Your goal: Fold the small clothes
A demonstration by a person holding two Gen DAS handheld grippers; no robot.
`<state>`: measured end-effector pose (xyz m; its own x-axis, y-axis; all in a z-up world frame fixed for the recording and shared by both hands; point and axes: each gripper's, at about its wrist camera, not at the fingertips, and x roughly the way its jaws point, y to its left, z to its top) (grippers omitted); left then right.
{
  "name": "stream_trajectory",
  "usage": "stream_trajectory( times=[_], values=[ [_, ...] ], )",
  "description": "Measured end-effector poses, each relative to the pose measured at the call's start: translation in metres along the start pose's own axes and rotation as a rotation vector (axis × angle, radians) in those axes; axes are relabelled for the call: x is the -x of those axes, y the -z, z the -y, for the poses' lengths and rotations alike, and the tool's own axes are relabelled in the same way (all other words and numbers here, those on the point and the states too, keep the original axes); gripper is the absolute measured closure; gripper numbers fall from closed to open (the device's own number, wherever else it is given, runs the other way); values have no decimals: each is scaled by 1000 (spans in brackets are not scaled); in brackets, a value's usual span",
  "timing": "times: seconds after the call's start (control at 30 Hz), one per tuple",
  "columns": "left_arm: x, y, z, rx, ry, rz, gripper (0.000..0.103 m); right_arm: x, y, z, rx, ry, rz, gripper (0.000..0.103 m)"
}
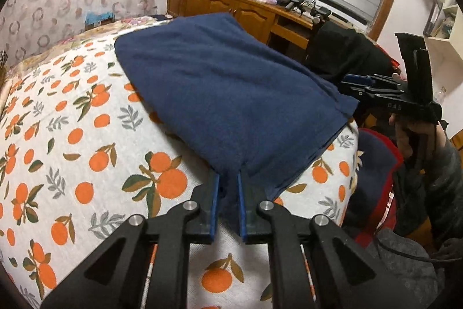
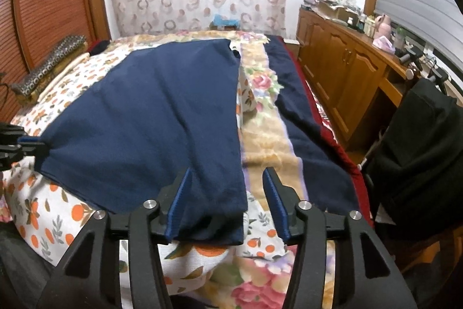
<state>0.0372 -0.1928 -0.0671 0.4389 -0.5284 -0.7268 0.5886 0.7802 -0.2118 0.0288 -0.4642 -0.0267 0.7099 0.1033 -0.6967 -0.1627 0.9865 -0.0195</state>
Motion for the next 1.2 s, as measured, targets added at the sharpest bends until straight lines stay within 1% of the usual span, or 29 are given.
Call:
stream_trajectory(
  times=[0.1,0.27,0.4,0.43,0.5,0.57,0.6,0.63,0.67,0.7,0.8,0.83,0.87,0.93,1.07,1.2],
  values=[
    [-3,0,0,5,1,-4,95,-8,4,0,-8,-4,-23,48],
    [-4,2,0,4,-6,-12,95,-24,14,-1,-28,-4,-87,49],
    [-9,1,0,8,-20,-27,91,-23,18,0,-40,-20,-88,49],
    [-10,1,-1,11,-19,-33,90,-22,18,-1,-34,-18,-88,54],
    [-11,1,-1,14,-19,-38,89,-21,18,-4,-23,-30,-90,60],
    [-13,2,-2,18,-16,-46,87,-20,17,-7,-3,-24,-90,63],
    [-13,2,-2,19,-14,-46,87,-20,17,-9,7,-22,-90,68],
    [-13,2,-2,17,-12,-47,86,-20,17,-9,9,-29,-91,77],
    [-13,2,-2,15,-11,-48,85,-20,17,-9,10,-37,-94,80],
    [-13,2,-1,11,-11,-49,85,-20,17,-9,15,-36,-95,86],
    [-14,1,0,7,-11,-48,85,-19,17,-10,33,-51,-101,94],
    [-13,0,0,4,-1,-40,87,-19,18,-10,39,-53,-100,96],
    [-11,-2,1,3,9,-32,92,-18,18,-10,43,-53,-95,96],
    [-4,-7,2,0,19,3,95,-16,18,-9,36,-61,-82,98],
    [15,-21,-1,22,40,82,96,-3,9,-8,23,-78,-21,98],
    [31,-42,-9,51,48,152,97,11,-12,-8,28,-85,54,98]
  ],
)
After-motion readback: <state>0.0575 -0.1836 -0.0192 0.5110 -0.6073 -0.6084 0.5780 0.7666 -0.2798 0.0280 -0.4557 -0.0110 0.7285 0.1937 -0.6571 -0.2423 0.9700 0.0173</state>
